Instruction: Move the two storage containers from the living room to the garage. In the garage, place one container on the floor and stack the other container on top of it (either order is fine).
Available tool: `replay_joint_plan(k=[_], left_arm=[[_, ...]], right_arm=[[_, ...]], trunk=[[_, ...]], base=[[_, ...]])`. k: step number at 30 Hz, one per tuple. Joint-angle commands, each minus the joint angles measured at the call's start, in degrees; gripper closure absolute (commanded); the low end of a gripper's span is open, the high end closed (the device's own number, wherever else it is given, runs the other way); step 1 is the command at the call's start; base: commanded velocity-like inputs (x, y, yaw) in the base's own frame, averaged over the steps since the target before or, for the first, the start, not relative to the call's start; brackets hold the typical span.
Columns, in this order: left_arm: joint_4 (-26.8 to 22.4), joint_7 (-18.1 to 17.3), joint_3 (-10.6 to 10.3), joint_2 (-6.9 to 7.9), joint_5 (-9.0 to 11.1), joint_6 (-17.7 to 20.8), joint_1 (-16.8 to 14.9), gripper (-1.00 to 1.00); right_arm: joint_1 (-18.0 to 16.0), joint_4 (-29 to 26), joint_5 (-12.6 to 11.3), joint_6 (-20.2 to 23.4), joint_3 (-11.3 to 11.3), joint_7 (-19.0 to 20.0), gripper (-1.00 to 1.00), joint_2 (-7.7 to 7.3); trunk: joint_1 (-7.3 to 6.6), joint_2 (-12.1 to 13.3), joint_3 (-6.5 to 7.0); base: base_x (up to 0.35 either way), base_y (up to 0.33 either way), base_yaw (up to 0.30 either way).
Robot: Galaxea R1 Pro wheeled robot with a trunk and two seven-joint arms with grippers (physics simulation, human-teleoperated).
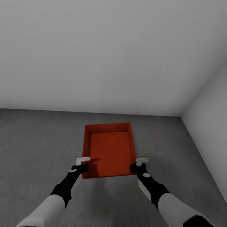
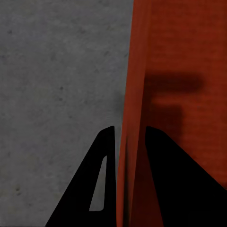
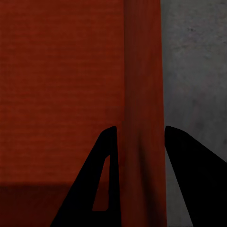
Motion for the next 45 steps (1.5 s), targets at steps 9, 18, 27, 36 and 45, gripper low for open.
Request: replay_joint_plan(k=[9, 18, 27, 36, 45], left_arm=[[-0.3, 0.5, 0.6, 0.05, -0.3, 0.2, 0.0, 1.0], [-0.3, 0.5, 0.6, 0.05, -0.3, 0.2, 0.0, 1.0], [-0.3, 1.5, 0.6, 0.02, -0.3, 0.2, 0.0, 1.0], [-0.3, 2.0, 0.6, -0.02, -0.3, 0.2, 0.0, 1.0], [-0.3, 2.0, 0.6, -0.03, -0.3, 0.2, 0.0, 1.0]], right_arm=[[-0.1, 3.8, -1.0, -0.4, -0.7, -4.1, 1.0, -3.17], [-0.1, 3.8, -1.0, -0.4, -0.7, -4.1, 1.0, -3.17], [-0.1, 3.8, -1.0, -0.5, -0.7, -4.1, 1.0, -3.17], [0.0, 3.8, -1.0, -0.5, -0.7, -4.1, 1.0, -3.17], [0.0, 3.8, -1.0, -0.7, -0.7, -4.1, 1.0, -3.17]], trunk=[[0.0, 0.0, -0.86], [0.0, 0.0, -1.69], [0.0, 0.0, -2.52], [0.0, 0.0, -3.35], [0.0, 0.0, -4.18]], base=[[0.0, 0.0, 0.0], [0.0, 0.0, 0.0], [0.0, 0.0, 0.0], [0.0, 0.0, 0.0], [0.0, 0.0, 0.0]])
